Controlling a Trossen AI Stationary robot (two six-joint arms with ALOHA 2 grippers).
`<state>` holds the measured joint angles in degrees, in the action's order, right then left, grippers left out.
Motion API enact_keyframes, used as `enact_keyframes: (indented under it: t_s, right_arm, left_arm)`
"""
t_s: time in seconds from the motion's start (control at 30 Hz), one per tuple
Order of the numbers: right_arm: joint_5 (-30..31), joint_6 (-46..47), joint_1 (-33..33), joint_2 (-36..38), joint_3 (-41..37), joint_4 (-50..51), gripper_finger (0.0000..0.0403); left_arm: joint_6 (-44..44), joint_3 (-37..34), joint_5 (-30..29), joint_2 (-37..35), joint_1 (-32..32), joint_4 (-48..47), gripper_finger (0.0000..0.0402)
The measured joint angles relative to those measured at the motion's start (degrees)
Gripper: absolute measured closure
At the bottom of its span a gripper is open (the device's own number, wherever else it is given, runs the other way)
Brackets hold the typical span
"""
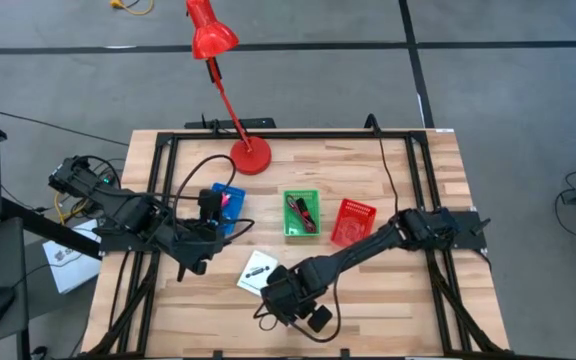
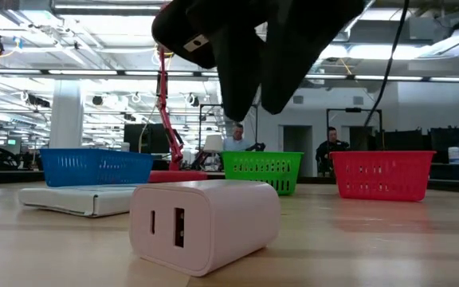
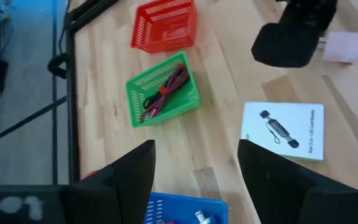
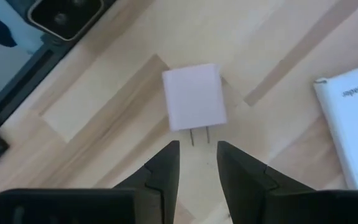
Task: Pick and place items into bin
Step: Put the light pink charger adapter into the blue bin
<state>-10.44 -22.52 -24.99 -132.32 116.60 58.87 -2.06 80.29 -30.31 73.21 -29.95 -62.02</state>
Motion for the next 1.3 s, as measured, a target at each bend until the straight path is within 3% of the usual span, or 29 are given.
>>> enact_keyframes:
  t_s: [0.37,0.77,0.9,1.3]
  right_arm:
    - [7.69,-0.87,0.00,0.04,2.19,-0.36,0.0300]
    - [7.29,3.84,0.14,0.09,3.15,0.14,0.0300]
    - [2.73,9.11,0.39,0.09,3.15,-1.62,0.0294]
    - [2.84,4.80,-2.32,0.07,3.15,-4.82,0.0146]
  left_arm:
    - [-0.36,0.00,0.53,0.00,0.00,0.00,0.0182]
    - [-1.35,0.00,0.53,0.00,0.00,0.00,0.0182]
    - [-2.62,0.00,0.55,0.00,0.00,0.00,0.0182]
    - [-3.05,0.00,0.55,0.00,0.00,0.00,0.0182]
